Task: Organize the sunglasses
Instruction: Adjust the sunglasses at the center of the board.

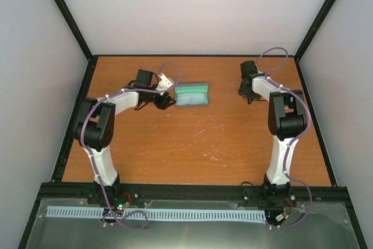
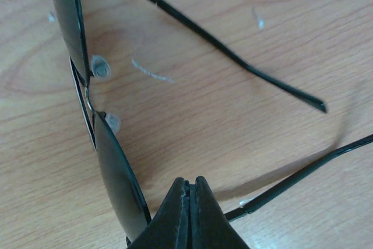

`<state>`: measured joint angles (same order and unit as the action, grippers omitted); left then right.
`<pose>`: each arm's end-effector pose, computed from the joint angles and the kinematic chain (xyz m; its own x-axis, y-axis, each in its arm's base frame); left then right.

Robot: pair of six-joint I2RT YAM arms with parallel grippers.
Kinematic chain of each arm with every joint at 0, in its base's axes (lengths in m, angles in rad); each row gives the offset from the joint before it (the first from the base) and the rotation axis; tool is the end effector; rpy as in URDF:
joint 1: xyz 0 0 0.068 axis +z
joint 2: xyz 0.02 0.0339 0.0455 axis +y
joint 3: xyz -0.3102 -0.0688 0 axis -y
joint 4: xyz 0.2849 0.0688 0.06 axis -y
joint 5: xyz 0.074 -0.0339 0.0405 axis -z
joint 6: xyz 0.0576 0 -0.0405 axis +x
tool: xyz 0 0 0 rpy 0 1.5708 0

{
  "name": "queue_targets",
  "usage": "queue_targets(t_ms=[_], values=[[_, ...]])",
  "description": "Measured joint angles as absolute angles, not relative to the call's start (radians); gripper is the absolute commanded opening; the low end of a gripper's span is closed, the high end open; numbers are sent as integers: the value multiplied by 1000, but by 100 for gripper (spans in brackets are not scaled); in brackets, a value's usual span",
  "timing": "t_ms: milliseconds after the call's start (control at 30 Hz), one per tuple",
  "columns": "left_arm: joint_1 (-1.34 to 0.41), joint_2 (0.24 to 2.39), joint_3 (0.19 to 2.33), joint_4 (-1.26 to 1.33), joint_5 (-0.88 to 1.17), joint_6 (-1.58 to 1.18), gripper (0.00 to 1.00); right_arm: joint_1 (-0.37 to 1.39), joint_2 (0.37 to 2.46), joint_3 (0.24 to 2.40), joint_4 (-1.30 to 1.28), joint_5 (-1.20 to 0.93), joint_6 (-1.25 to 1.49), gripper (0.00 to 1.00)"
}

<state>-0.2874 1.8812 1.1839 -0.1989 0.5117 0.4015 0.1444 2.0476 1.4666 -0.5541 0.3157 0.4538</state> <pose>0.4228 -0.1544 0.1749 -0.4782 0.4967 -0.7244 0.7901 0.6033 -0.1079 0.4853 0.0525 0.1662 -0.8095 0.3034 -0.5027 0.3869 0.9196 -0.0680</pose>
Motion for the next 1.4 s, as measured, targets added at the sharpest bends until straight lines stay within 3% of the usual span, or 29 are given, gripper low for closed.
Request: queue_targets(t_ms=[600,700,800,900,1300,1400], values=[[-287,1876,1176,-191,504,397,62,150,2077,1478,-476,-40,444,4],[-287,1876,1176,-190,503,397,62,157,2081,1514,-479,-111,424,8],[-287,1876,1176,-187,500,398,62,162,2077,1555,-484,-157,387,21],[-287,1876,1176,-186,500,398,62,164,2048,1561,-495,-167,311,27],[-266,1877,1211,-188,496,433,62,89,1987,1565,-532,-133,-186,30],[-248,1877,1229,-188,496,443,62,54,1950,1473,-440,-170,-348,33]])
